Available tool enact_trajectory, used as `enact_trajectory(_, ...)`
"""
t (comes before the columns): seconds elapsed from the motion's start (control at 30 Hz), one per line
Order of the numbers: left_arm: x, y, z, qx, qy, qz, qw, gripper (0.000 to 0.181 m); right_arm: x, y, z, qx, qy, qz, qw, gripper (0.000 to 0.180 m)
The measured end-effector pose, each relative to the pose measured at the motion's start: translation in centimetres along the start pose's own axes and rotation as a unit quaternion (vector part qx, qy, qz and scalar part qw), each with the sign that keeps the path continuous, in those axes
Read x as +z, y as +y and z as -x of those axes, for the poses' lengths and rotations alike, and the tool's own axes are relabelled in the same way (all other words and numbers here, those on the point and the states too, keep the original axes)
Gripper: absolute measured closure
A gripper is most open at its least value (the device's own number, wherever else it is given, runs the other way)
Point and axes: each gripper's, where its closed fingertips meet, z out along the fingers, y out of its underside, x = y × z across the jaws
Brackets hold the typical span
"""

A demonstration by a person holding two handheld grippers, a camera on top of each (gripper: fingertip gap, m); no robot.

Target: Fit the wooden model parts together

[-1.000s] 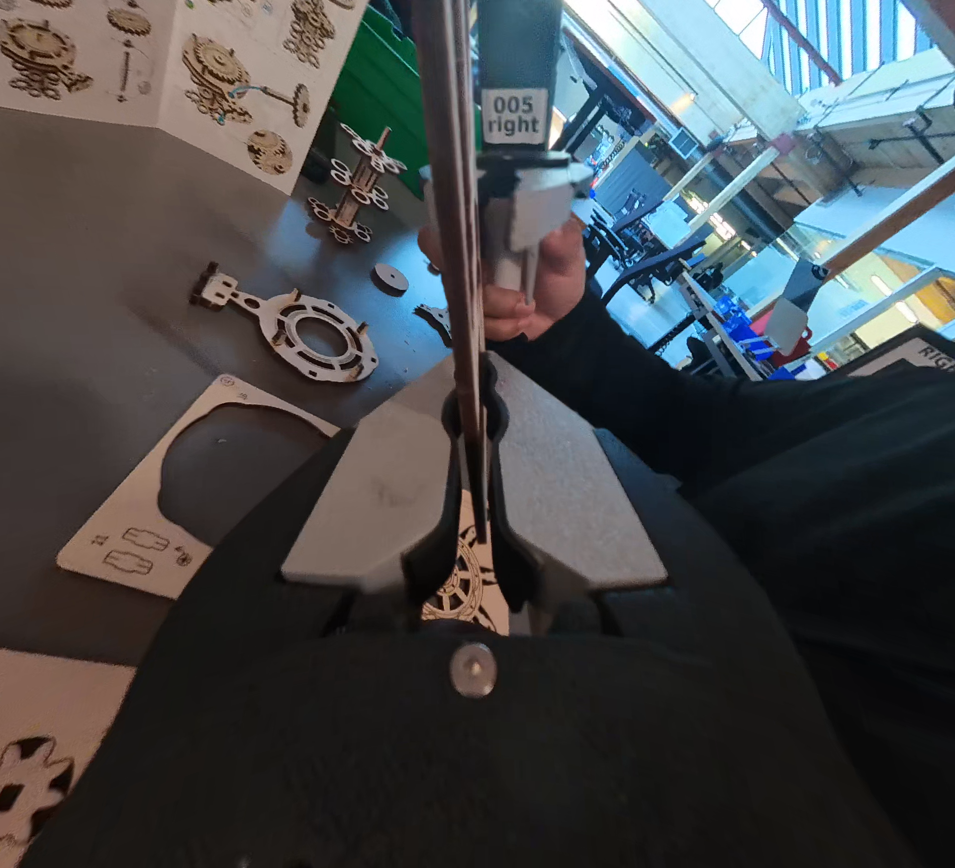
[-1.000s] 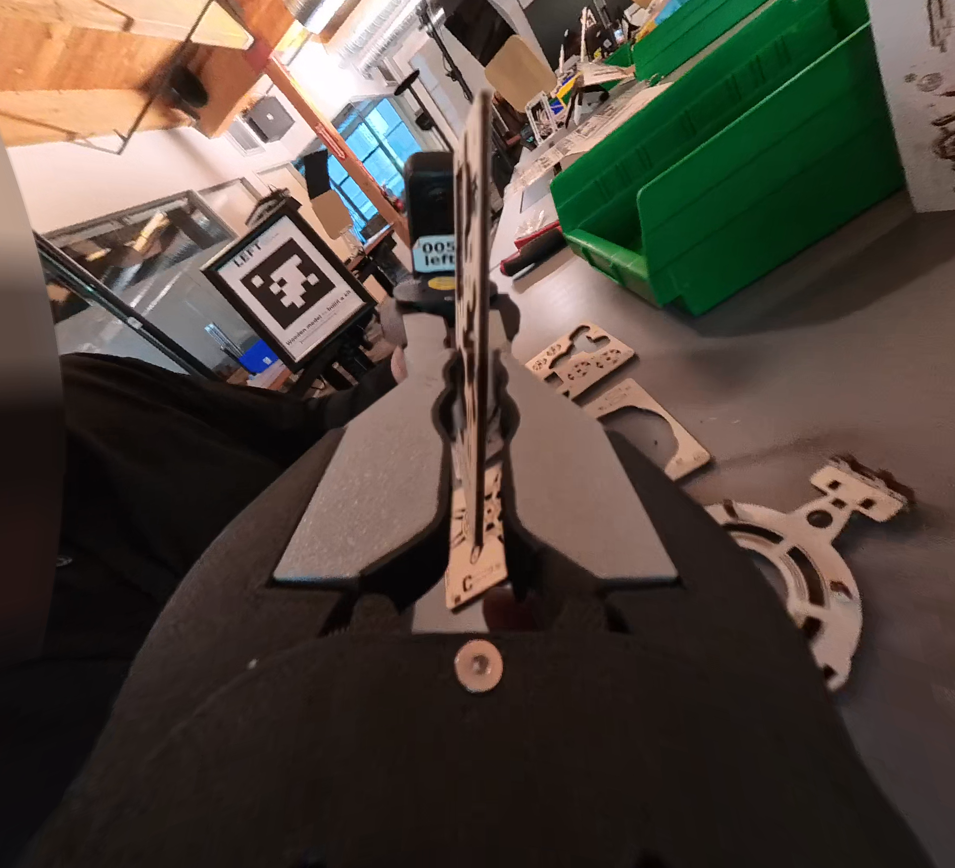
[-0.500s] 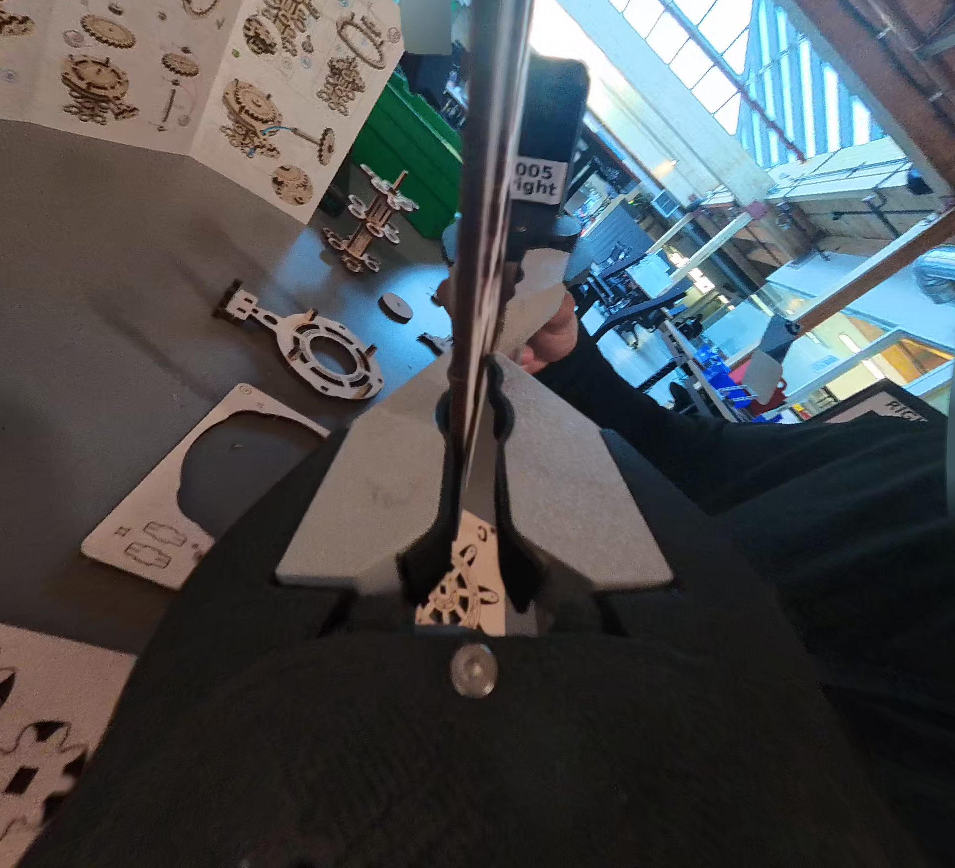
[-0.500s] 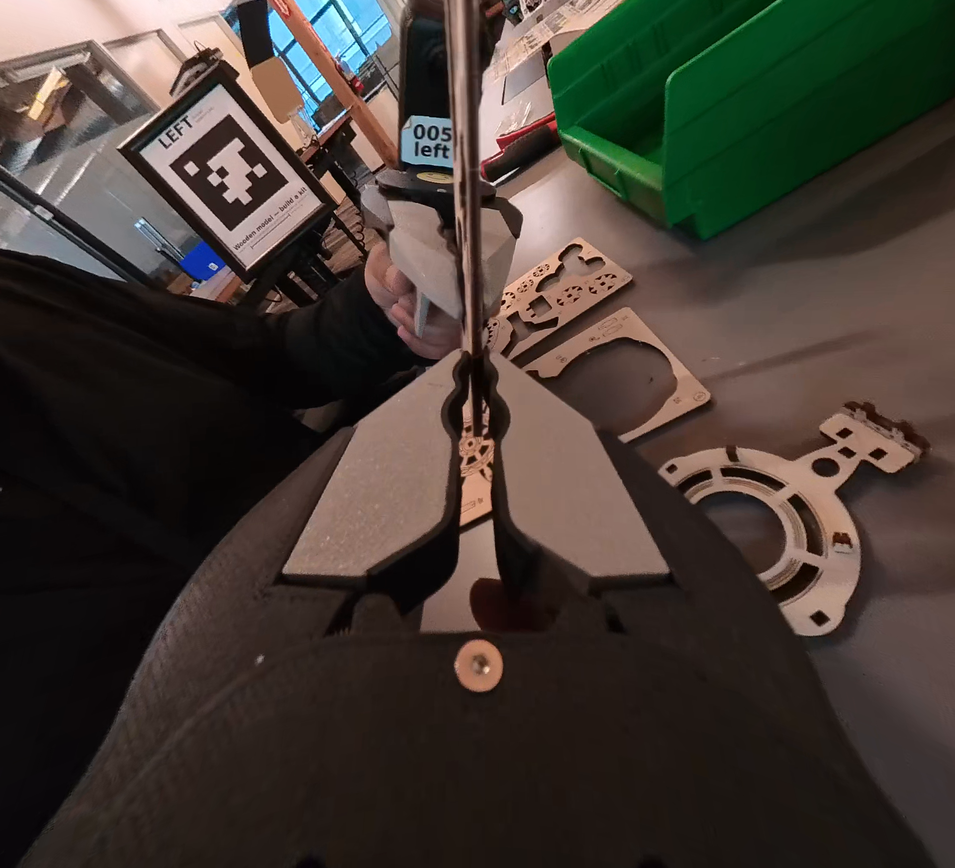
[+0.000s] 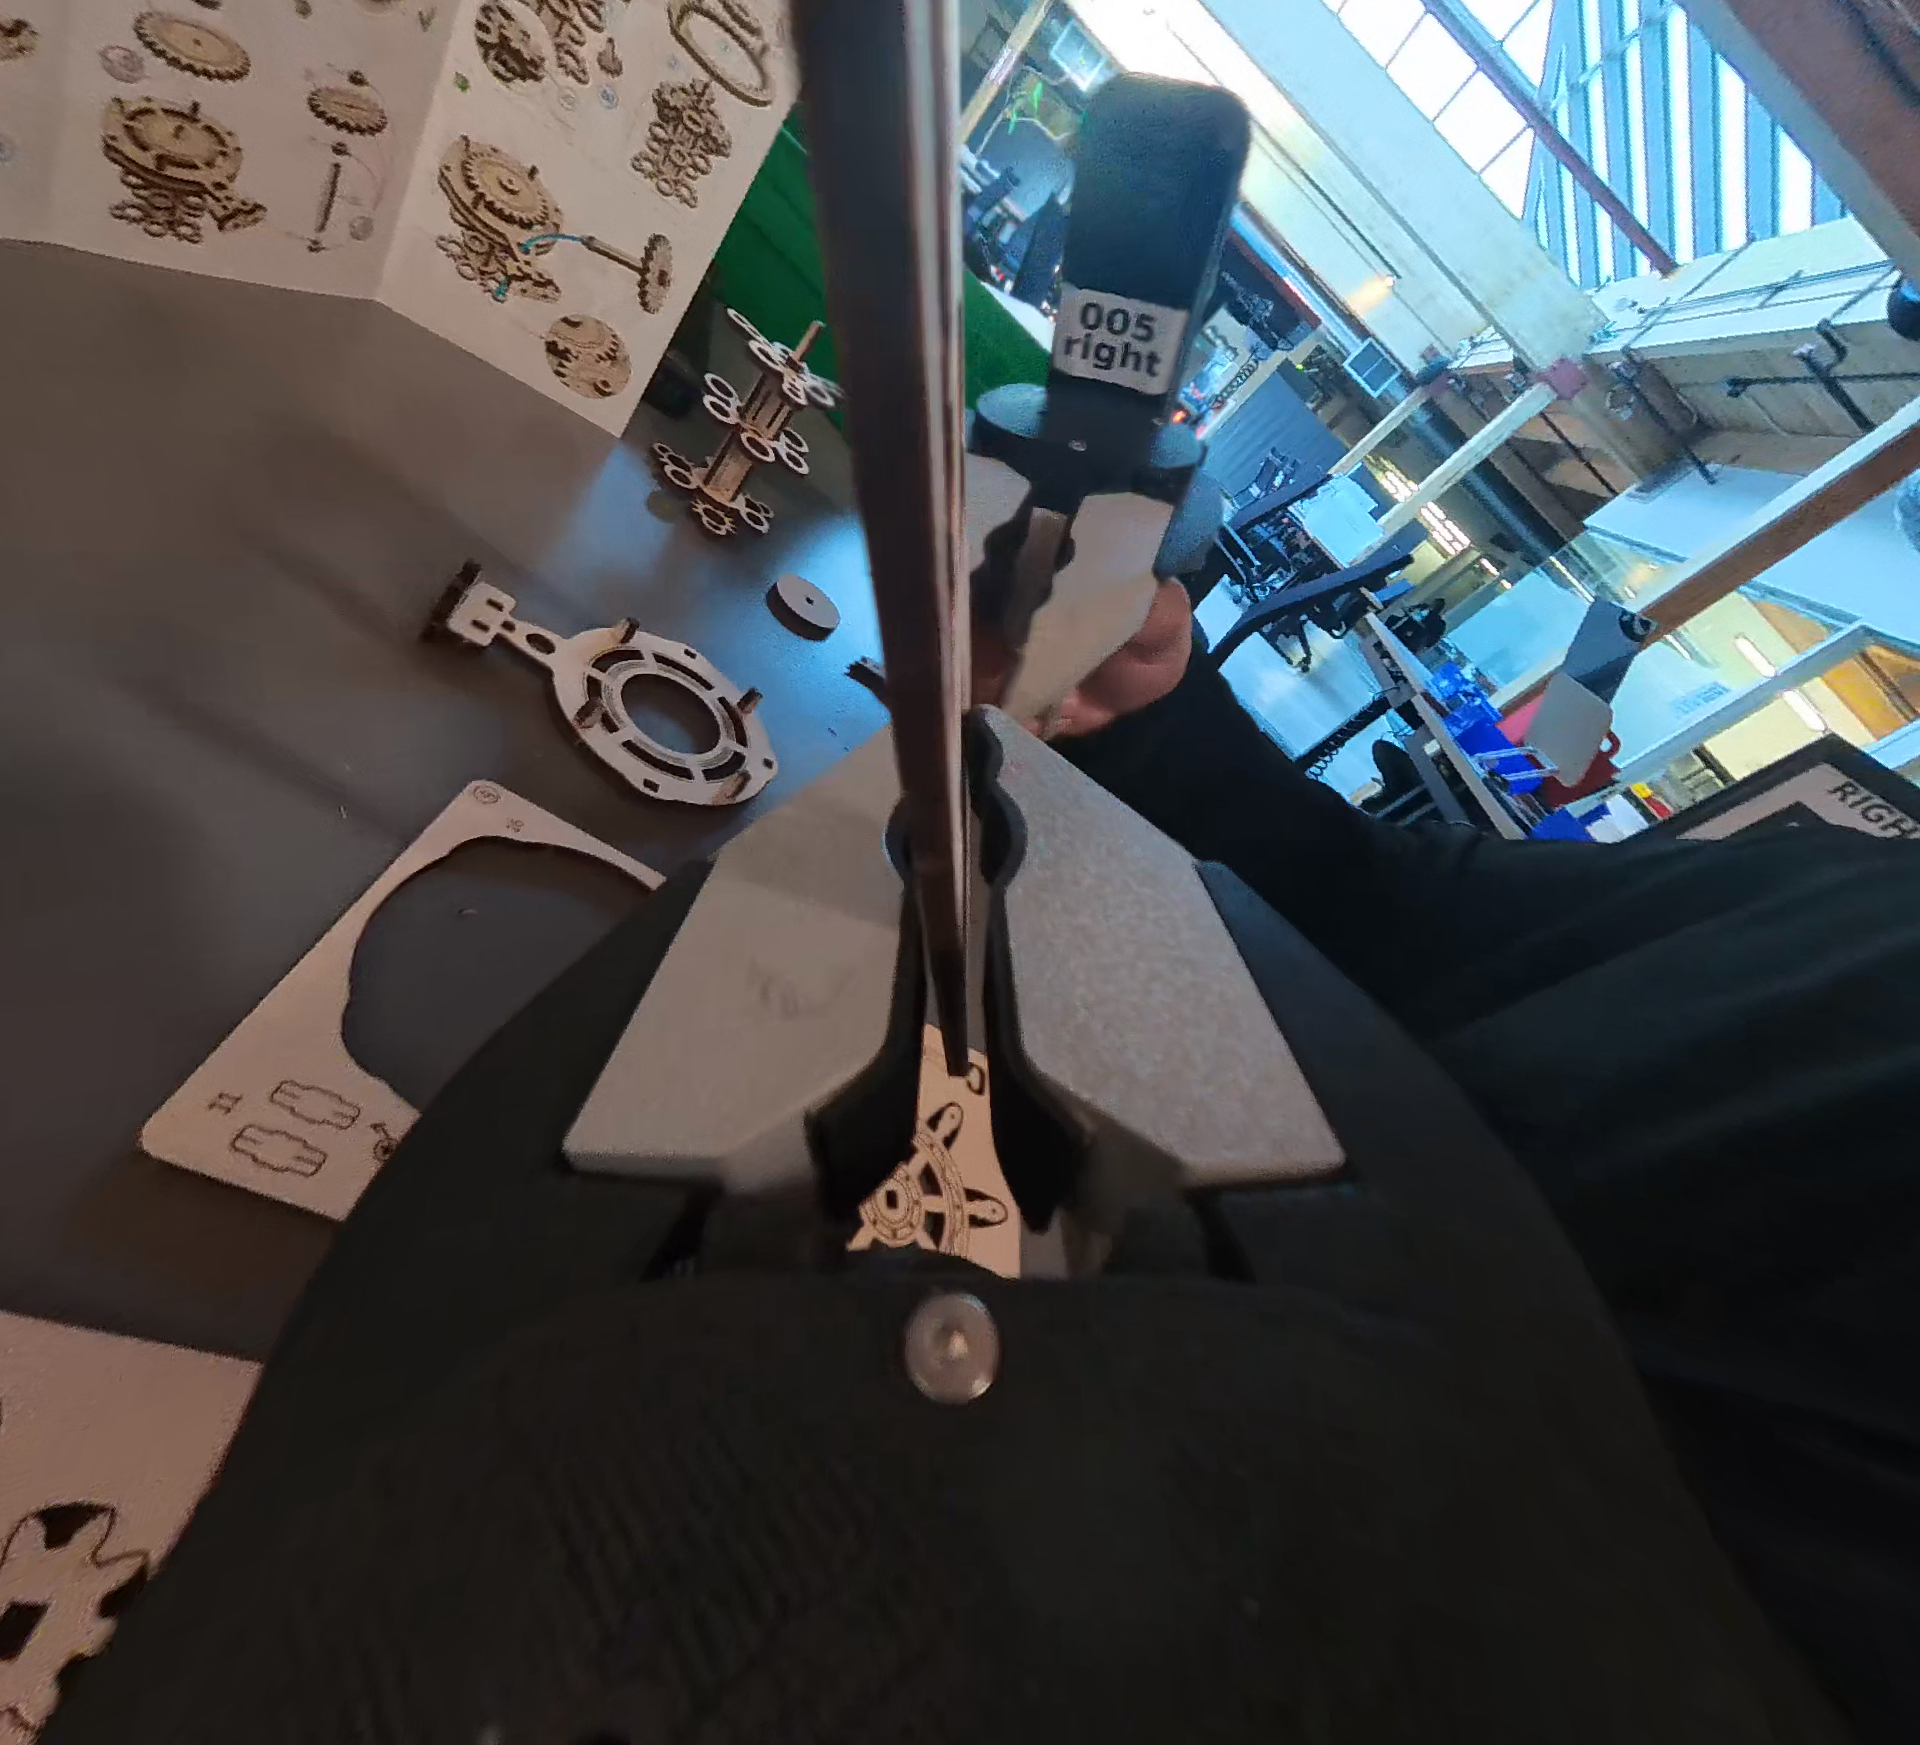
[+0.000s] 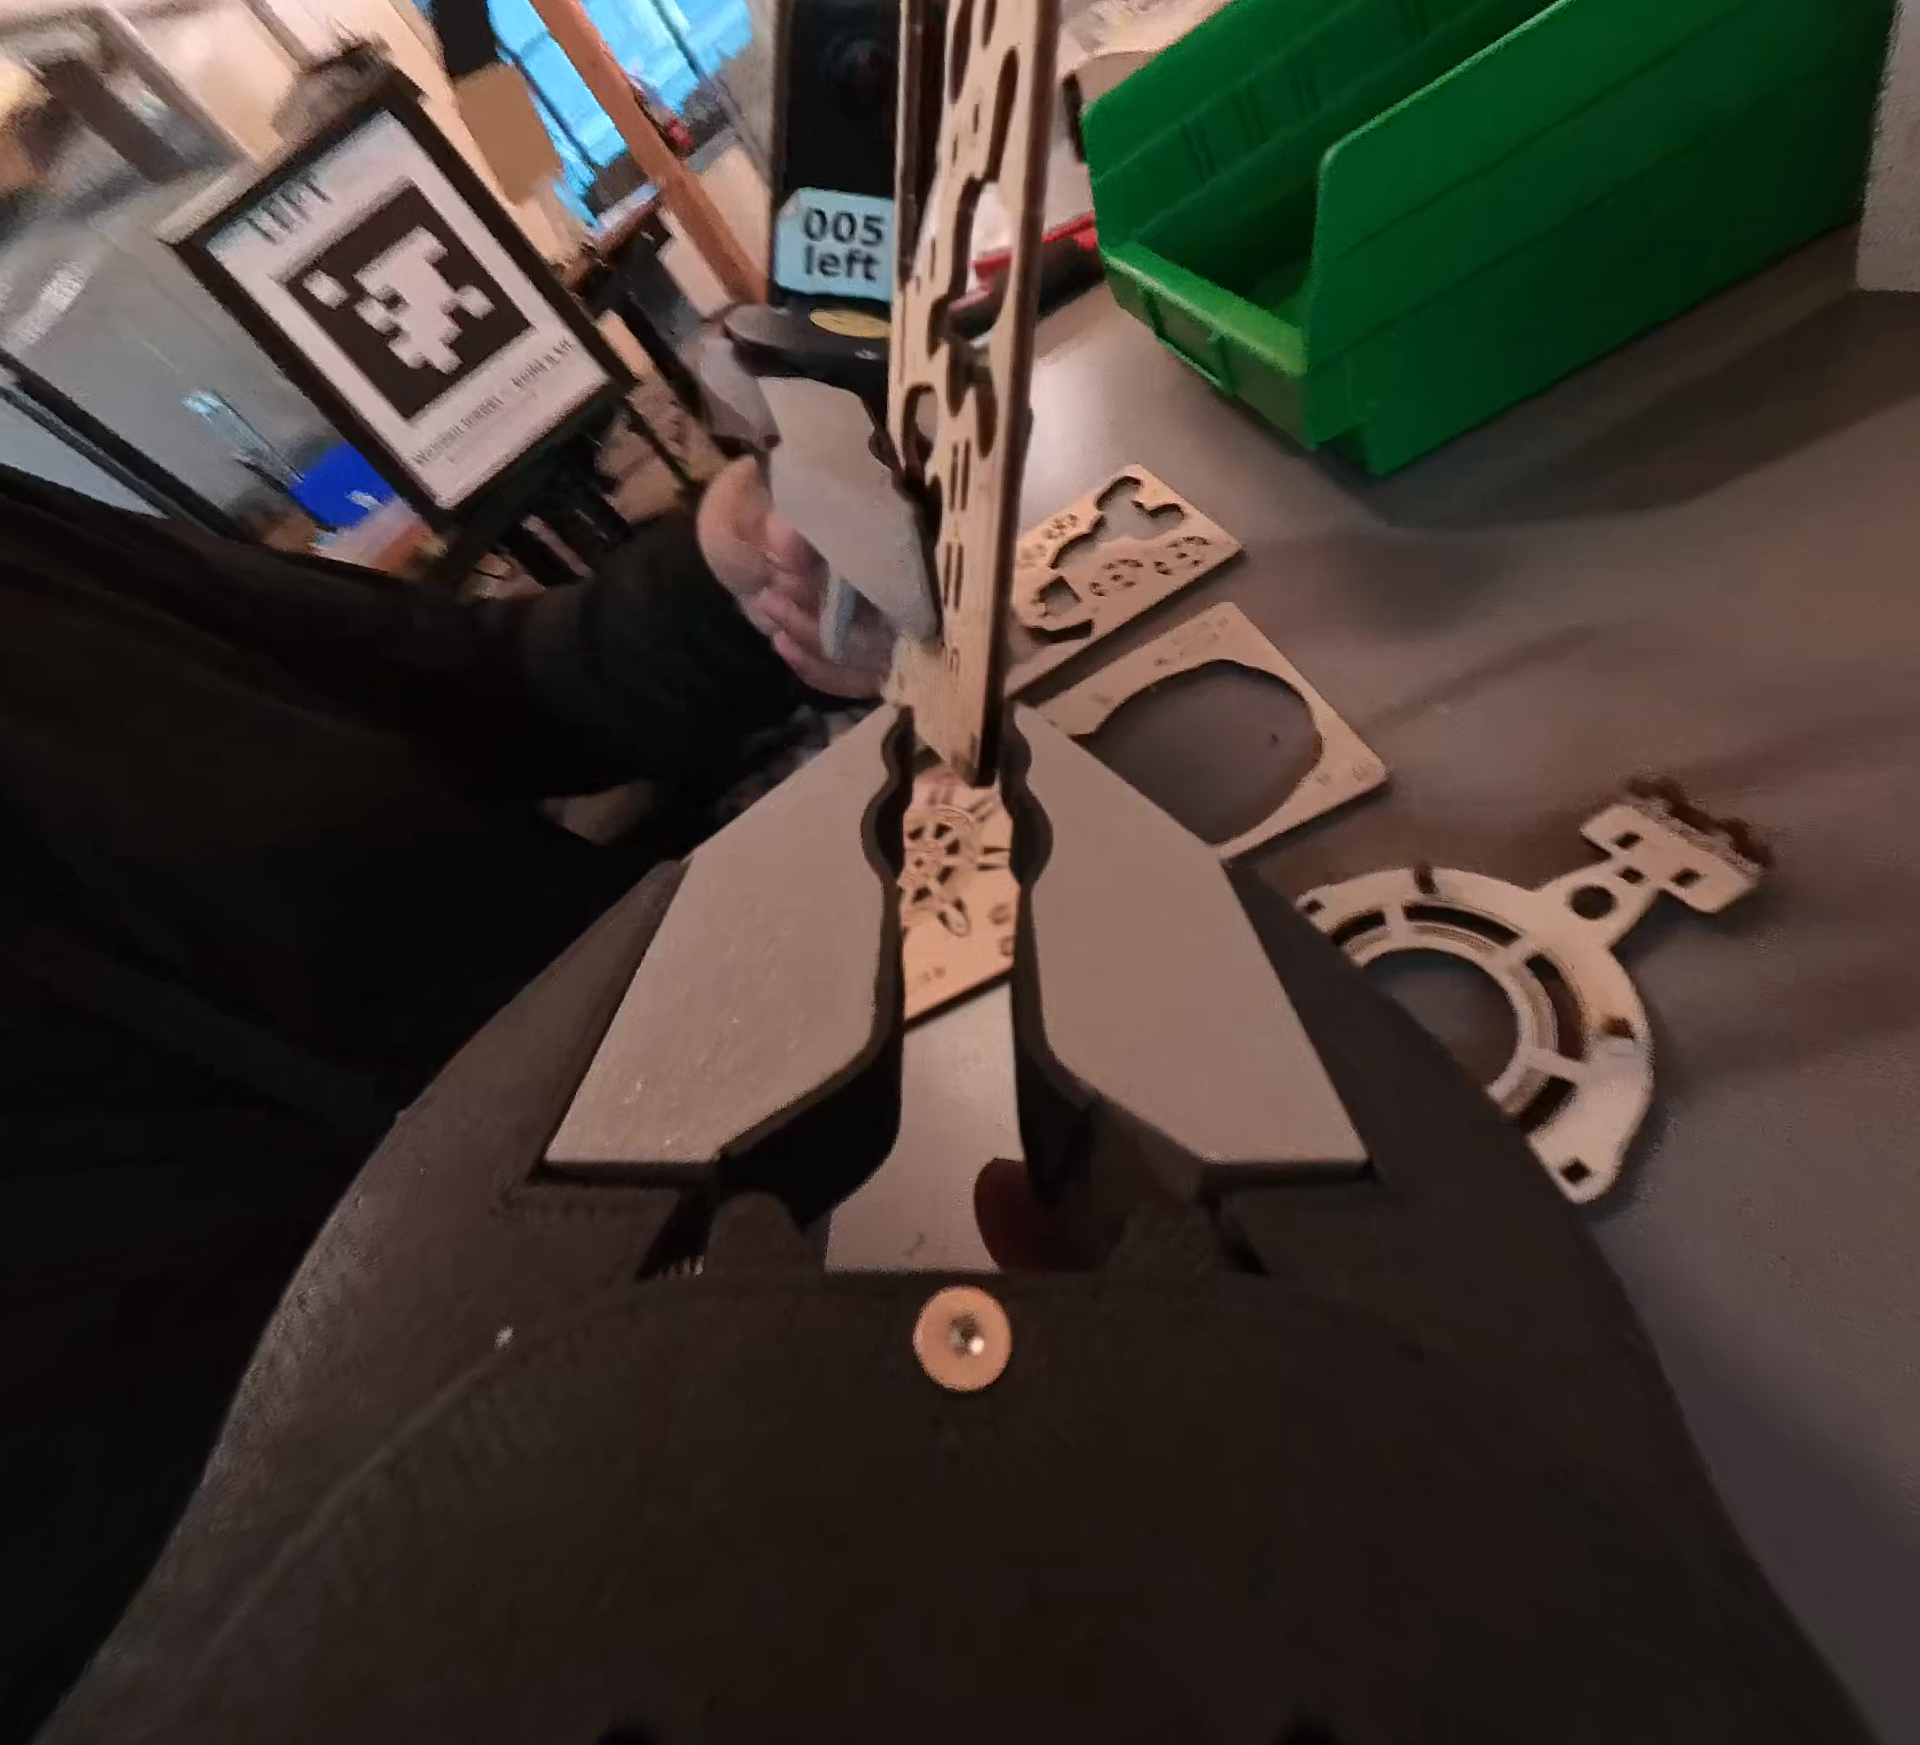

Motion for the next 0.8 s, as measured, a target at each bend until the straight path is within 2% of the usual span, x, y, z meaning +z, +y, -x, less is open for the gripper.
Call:
enact_trajectory(0.07, 0.1, 0.2, 0.1, -0.010, 0.000, 0.003, 1.000, 0.181, 0.0, 0.2, -0.4, -0.020, 0.023, 0.007, 1.000, 0.174)
enact_trajectory(0.57, 2.1, 1.6, 1.4, -0.040, -0.014, 0.033, 0.999, 0.181, -0.9, 1.7, -2.1, 0.012, 0.065, 0.025, 0.998, 0.173)
enact_trajectory(0.8, 2.7, 2.0, 2.3, -0.042, -0.032, 0.052, 0.997, 0.180, -1.2, 2.4, -3.0, -0.014, 0.149, 0.039, 0.988, 0.173)
